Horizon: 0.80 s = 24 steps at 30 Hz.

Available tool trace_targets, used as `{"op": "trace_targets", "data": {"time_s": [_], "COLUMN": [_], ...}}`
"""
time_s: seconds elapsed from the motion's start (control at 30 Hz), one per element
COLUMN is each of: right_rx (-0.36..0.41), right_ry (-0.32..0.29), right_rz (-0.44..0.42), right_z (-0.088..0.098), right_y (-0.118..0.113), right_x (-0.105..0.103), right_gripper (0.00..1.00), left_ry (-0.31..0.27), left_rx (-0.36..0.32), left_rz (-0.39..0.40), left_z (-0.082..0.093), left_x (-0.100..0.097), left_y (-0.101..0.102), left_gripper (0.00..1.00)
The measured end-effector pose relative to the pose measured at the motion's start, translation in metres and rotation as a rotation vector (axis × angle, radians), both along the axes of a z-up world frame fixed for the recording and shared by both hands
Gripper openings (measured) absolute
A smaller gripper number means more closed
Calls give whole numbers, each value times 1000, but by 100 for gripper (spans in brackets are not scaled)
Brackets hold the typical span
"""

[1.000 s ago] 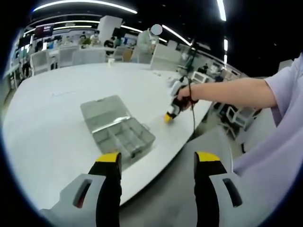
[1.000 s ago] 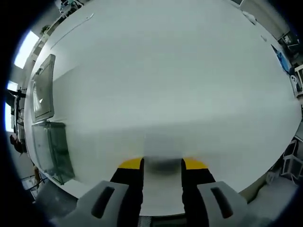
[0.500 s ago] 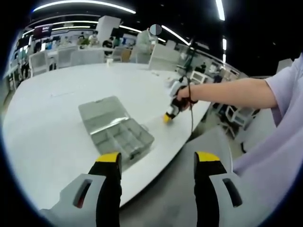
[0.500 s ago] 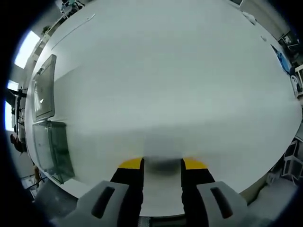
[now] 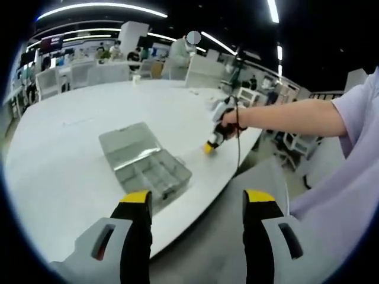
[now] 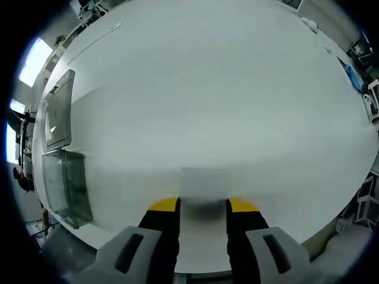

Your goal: Insert the divider into the dual guide fixture by aligning both edges with the guide slots and pushing it downward to the bottom, including one-sided entry, uneven engagement, binding, and posture correction.

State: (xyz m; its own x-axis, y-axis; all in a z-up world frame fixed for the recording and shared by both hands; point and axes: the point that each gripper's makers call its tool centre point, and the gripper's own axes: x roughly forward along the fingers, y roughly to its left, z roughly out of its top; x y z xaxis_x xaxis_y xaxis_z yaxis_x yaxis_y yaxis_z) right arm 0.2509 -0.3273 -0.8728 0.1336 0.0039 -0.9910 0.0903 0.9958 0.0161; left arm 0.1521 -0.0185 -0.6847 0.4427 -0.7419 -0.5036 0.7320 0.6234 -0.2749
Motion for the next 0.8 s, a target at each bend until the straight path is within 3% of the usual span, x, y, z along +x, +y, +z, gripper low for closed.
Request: {"op": "trace_targets", "data": {"time_s": [0.8], "right_rx": [51], "right_ry": [-65], "right_rz": [1], "right_z": [9], "right_y": [5], "right_x": [2], "right_gripper": [26], "left_ry": [-14], "left_rx": [4], "left_rz": [-24], "left_z": [5], "left_x": [-4], "left_y": [-12], "left_gripper": [60]}}
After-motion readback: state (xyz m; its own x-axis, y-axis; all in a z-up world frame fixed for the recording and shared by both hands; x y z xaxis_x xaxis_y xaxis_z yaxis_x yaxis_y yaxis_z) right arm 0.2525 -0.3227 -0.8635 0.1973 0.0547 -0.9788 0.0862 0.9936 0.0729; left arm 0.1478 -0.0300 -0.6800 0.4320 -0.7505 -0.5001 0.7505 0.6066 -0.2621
